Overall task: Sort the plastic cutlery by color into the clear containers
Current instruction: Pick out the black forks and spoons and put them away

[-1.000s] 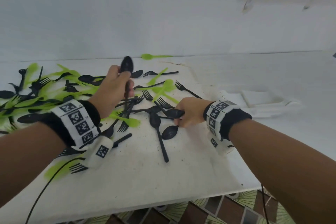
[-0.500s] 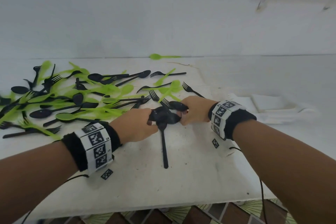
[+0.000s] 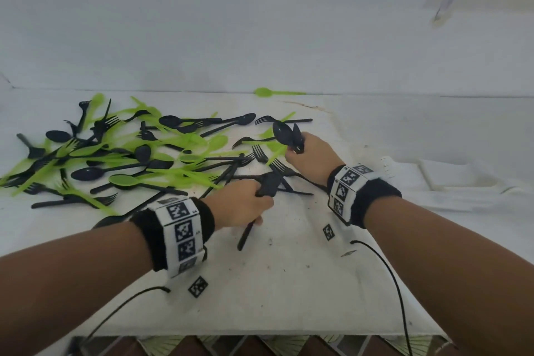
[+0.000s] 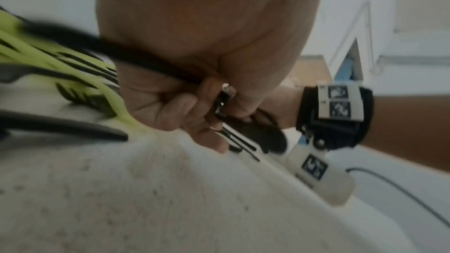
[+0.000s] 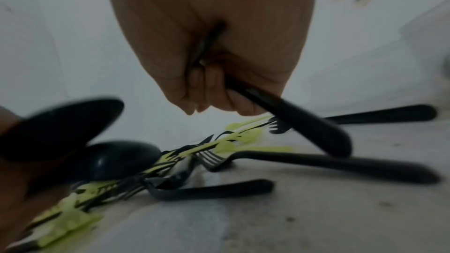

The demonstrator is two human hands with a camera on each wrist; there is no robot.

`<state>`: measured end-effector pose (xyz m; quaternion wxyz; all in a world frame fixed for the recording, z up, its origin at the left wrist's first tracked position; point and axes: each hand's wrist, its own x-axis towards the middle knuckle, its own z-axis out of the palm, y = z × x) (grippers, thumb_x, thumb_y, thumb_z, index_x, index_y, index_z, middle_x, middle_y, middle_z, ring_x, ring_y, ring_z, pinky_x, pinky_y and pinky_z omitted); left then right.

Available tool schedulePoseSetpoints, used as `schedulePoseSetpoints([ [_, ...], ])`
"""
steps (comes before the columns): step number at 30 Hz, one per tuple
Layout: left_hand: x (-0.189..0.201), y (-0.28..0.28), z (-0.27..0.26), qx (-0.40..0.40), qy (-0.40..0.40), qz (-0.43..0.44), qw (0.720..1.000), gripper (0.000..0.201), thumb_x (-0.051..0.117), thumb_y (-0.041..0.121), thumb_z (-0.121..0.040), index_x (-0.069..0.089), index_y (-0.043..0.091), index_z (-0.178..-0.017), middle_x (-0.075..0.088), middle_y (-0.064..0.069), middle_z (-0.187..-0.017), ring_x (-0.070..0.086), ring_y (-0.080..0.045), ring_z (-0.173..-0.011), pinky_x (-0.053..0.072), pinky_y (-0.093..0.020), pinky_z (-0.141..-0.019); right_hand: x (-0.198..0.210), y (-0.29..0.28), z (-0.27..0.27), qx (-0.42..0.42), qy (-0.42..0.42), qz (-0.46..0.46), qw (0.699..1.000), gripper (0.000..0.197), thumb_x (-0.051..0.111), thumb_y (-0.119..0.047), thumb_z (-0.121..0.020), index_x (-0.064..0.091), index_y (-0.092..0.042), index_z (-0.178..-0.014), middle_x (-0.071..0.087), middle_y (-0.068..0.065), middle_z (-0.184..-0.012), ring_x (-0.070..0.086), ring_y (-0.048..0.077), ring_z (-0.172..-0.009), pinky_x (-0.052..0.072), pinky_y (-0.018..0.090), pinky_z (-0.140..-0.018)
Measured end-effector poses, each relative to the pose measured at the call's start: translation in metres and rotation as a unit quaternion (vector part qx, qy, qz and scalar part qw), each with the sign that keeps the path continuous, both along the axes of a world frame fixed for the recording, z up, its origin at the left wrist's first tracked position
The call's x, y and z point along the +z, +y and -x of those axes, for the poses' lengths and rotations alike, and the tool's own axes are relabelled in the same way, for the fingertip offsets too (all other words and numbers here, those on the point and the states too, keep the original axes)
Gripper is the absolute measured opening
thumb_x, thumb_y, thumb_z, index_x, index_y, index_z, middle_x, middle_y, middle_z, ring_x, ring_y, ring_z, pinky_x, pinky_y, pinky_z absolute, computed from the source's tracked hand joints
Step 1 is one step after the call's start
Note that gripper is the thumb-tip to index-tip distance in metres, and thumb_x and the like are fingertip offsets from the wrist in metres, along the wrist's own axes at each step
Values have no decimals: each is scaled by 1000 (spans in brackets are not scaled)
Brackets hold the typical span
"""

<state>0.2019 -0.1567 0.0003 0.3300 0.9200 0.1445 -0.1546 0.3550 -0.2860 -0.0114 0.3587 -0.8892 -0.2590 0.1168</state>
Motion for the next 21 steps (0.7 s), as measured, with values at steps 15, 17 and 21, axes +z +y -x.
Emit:
schedulePoseSetpoints([
  [15,24,101,97,188,-45,56,980,17,46,27,-105,50,11,-110,63,-6,-76,52,-23,-62,43,-35,-59,-3,85,37,199,-118,204,951,16,62,-30,-95,73,-20,-96,68,3,-86,64,23,-81,51,29,-68],
  [17,18,96,107,131,-11,-36,991,19,50,37,-103,53,19,-109,62,2,-84,56,-19,-71,43,-33,-63,-1,88,35,207,-132,190,951,21,59,-33,-97,66,-20,-83,62,0,-75,59,22,-73,42,29,-59],
  [21,-5,80,120,21,27,-163,986,27,53,41,-101,45,31,-125,53,12,-81,53,-9,-74,39,-29,-63,2,94,32,185,-134,153,962,22,56,-35,-97,60,-22,-79,59,-4,-72,58,20,-70,38,29,-55],
])
